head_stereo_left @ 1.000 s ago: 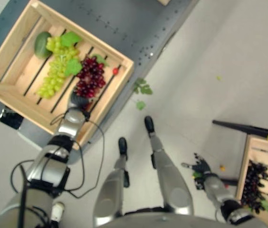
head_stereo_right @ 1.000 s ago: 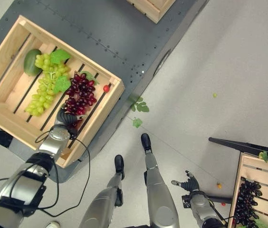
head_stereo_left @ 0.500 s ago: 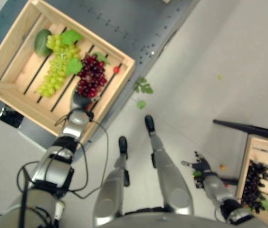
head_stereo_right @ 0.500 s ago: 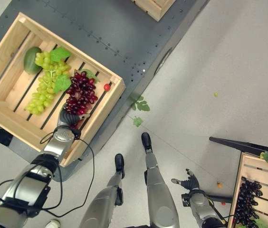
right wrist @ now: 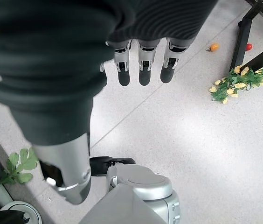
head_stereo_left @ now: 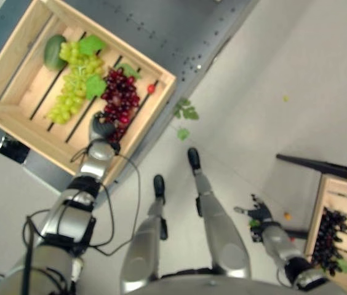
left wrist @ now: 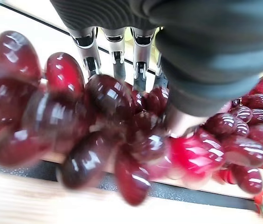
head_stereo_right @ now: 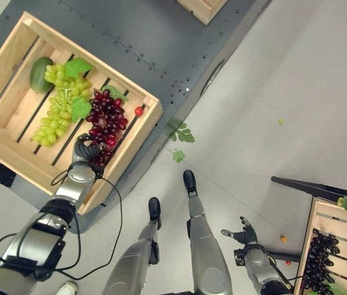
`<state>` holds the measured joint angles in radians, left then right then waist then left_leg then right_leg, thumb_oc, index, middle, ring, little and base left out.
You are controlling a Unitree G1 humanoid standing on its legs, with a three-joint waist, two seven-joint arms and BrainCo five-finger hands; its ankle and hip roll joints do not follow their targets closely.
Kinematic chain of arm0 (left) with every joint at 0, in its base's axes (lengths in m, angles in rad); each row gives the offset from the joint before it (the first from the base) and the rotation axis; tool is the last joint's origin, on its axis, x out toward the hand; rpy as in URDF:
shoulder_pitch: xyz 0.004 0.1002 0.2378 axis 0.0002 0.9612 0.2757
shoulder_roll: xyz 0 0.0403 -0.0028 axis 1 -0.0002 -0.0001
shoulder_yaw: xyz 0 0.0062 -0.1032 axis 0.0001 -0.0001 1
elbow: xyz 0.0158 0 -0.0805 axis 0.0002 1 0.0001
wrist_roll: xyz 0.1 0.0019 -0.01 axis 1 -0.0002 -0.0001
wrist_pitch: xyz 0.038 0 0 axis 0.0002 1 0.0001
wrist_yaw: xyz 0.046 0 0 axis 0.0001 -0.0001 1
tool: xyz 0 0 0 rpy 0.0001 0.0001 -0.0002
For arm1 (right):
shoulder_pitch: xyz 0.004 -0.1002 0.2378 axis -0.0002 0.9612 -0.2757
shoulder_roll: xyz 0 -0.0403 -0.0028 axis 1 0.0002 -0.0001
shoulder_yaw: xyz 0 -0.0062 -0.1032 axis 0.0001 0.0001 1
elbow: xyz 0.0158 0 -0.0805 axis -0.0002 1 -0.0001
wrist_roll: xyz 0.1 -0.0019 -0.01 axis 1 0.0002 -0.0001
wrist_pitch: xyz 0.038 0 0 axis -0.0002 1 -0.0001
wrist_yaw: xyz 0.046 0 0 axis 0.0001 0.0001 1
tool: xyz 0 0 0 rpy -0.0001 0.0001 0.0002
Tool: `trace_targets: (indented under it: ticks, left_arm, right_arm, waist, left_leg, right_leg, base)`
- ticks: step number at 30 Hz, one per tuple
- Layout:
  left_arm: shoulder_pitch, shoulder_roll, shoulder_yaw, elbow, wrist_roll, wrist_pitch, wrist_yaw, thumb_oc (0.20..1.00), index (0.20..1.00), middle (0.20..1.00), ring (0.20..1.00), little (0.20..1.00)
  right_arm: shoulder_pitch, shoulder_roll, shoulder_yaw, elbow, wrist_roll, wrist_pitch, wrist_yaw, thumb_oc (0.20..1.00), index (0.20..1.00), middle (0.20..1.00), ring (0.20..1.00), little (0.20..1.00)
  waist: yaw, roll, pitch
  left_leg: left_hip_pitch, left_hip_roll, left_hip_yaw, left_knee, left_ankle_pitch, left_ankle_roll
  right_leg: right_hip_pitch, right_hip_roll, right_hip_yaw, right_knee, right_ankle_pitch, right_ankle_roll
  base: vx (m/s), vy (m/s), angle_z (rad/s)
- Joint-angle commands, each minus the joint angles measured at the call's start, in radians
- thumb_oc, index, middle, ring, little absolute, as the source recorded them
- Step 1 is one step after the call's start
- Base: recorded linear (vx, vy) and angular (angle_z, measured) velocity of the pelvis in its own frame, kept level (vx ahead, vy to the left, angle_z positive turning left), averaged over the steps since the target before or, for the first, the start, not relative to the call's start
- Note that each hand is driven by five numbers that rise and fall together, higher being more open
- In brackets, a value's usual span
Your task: Pick up the fruits from the basket on one side to the basket on the other side
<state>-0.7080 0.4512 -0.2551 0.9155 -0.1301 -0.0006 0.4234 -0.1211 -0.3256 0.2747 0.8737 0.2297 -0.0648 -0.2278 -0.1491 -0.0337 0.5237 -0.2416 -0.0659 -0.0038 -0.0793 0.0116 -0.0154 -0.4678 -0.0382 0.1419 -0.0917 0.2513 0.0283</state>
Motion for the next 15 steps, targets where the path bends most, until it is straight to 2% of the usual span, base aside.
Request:
trace_targets:
  ticks: [1,15]
  left_arm:
    - [0.096,-0.112,-0.072,0.134,0.000,0.084,-0.087,0.200,0.200,0.200,0.200,0.200]
    - [0.082,-0.113,-0.066,0.124,-0.028,0.070,-0.074,0.200,0.200,0.200,0.200,0.200]
  right_arm:
    - [0.015,-0.001,0.015,-0.013,0.028,-0.019,-0.017,1.000,1.000,1.000,1.000,1.000]
    - [0.009,0.000,0.015,-0.006,0.030,-0.026,-0.025,1.000,1.000,1.000,1.000,1.000]
  waist:
    - [-0.011,-0.052,-0.004]
    - [-0.008,-0.054,-0.004]
  left_leg:
    - [-0.115,-0.013,-0.065,0.030,0.030,-0.008]
    - [-0.108,-0.012,-0.067,0.023,0.034,-0.009]
  right_leg:
    - [-0.020,0.022,-0.010,0.016,-0.058,0.090]
    - [-0.015,0.025,-0.012,0.015,-0.059,0.090]
  base:
    - [0.00,0.000,0.00]
    - [0.00,0.000,0.00]
